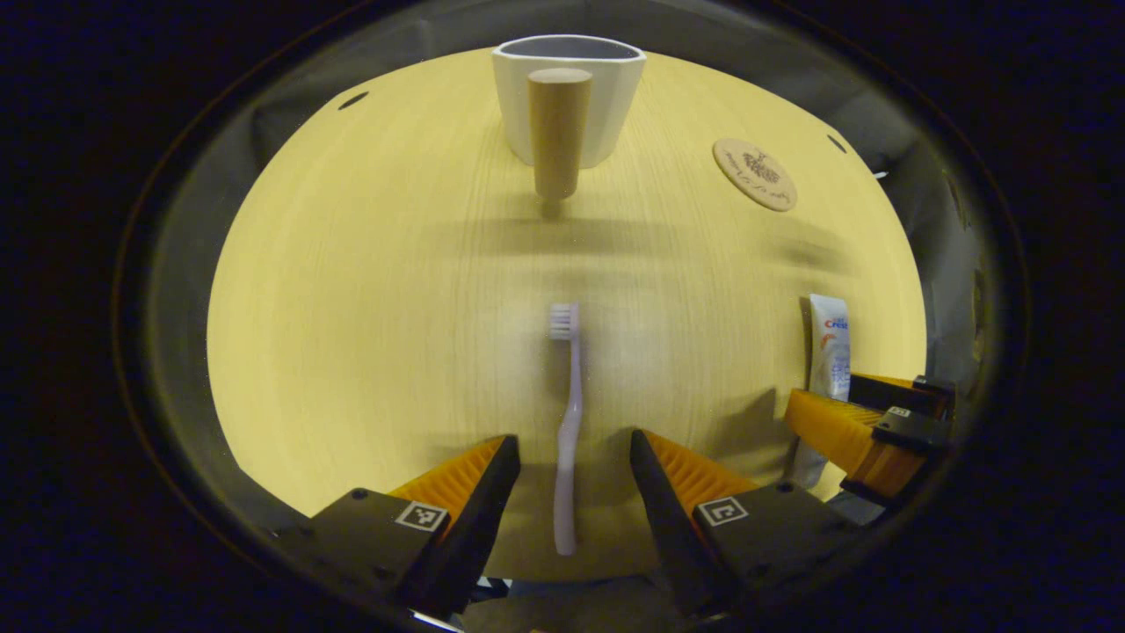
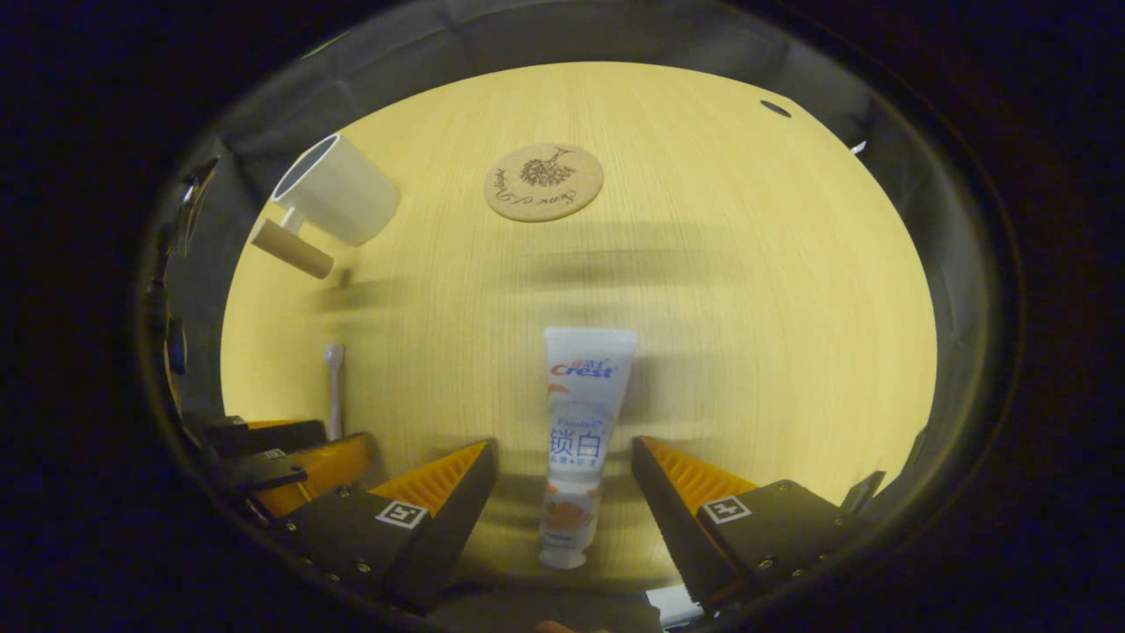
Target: Put the toothbrush and toothpaste on the desktop into the cup, then pick up the cup and place it on the coaster on the desktop.
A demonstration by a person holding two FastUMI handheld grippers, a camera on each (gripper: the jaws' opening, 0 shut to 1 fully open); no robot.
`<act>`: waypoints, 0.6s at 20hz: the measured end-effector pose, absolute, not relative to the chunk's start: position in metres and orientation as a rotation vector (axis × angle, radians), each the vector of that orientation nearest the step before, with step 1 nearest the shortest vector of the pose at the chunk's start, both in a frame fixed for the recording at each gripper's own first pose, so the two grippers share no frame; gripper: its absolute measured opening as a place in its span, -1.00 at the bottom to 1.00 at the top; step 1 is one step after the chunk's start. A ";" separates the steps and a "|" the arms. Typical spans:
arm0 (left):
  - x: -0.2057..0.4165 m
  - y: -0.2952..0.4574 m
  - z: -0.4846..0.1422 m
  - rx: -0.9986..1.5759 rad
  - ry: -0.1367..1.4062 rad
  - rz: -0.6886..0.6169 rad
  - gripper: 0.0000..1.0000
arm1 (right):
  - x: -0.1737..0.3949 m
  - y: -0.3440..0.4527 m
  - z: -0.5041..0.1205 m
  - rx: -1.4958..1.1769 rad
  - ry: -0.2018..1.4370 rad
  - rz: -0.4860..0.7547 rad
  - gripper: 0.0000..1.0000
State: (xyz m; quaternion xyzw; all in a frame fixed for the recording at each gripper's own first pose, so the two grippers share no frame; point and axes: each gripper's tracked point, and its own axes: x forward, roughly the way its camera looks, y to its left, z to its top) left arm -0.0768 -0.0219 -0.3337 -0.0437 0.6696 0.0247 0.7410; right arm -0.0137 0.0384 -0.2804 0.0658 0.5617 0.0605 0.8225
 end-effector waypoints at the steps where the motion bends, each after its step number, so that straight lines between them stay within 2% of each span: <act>1: -0.077 -0.021 -0.335 -0.087 1.472 0.056 0.64 | -0.013 0.037 -0.281 0.130 1.191 0.124 0.93; 3: -0.077 -0.017 -0.335 -0.056 1.470 0.059 0.43 | -0.013 0.034 -0.283 0.121 1.190 0.110 0.88; 5: -0.077 -0.016 -0.336 -0.039 1.460 0.057 0.28 | -0.013 0.032 -0.282 0.117 1.191 0.099 0.59; 6: -0.078 -0.016 -0.336 -0.040 1.456 0.066 0.22 | -0.012 0.028 -0.285 0.108 1.188 0.088 0.58; 7: -0.077 -0.014 -0.337 -0.047 1.447 0.073 -0.09 | -0.013 0.027 -0.285 0.104 1.189 0.083 0.44; 8: -0.076 -0.014 -0.336 -0.058 1.440 0.085 -0.06 | -0.013 0.027 -0.285 0.099 1.187 0.090 0.31; 9: -0.077 -0.014 -0.336 -0.058 1.438 0.080 -0.11 | -0.015 0.026 -0.285 0.094 1.180 0.084 0.31; 10: -0.077 -0.014 -0.335 -0.054 1.435 0.073 -0.16 | -0.015 0.026 -0.286 0.107 1.182 0.065 -0.02; 11: -0.075 -0.013 -0.334 -0.045 1.422 0.070 -0.17 | -0.016 0.025 -0.286 0.105 1.182 0.072 -0.23; 12: -0.078 -0.013 -0.333 -0.056 1.420 0.081 -0.30 | -0.016 0.023 -0.287 0.098 1.174 0.082 -0.20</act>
